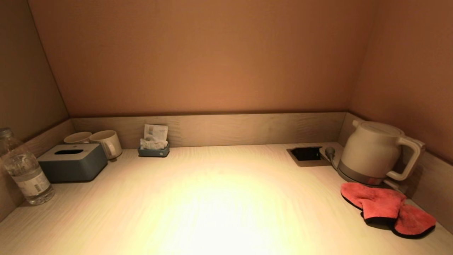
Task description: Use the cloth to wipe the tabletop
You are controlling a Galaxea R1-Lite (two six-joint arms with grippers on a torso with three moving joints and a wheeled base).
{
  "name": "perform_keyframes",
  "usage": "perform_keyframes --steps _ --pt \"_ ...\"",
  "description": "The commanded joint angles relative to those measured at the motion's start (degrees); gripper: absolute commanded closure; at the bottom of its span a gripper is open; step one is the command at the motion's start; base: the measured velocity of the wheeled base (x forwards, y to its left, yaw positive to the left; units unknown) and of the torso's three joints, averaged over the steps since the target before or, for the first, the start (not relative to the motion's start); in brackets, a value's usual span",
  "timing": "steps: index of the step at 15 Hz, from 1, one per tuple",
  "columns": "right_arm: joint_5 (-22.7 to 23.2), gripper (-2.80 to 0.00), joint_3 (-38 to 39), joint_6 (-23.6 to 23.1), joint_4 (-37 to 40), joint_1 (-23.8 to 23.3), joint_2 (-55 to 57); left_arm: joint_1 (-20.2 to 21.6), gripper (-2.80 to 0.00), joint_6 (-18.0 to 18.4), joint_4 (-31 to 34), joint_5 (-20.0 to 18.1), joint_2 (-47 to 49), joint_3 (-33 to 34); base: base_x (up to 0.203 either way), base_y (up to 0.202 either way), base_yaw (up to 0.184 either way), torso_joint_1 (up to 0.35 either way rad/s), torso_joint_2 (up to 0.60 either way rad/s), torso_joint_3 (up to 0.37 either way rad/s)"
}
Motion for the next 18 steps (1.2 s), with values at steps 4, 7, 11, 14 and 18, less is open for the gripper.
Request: perform_keyframes --steps 4,7,11,14,18 --pt "-0.4 0.00 1.1 1.8 0.0 0.5 -0.1 0.0 0.00 0.0 0.0 0.0 0.1 0.0 0.000 0.000 0.000 0.000 0.00 0.000" --pt "-1.6 0.00 -1.4 2.0 -0.1 2.2 0.3 0.0 0.00 0.0 0.0 0.0 0.1 0.0 0.000 0.000 0.000 0.000 0.00 0.000" --pt "-3.1 0.00 1.2 2.2 -0.1 3.1 -0.8 0.0 0.00 0.0 0.0 0.0 0.1 0.0 0.000 0.000 0.000 0.000 0.00 0.000" --pt "-3.4 0.00 2.3 2.1 -0.4 3.6 -0.7 0.0 0.00 0.0 0.0 0.0 0.1 0.0 0.000 0.000 0.000 0.000 0.00 0.000" --pt "-8.6 0.00 3.1 2.1 -2.0 9.3 -1.2 0.0 0.00 0.0 0.0 0.0 0.1 0.1 0.000 0.000 0.000 0.000 0.00 0.000"
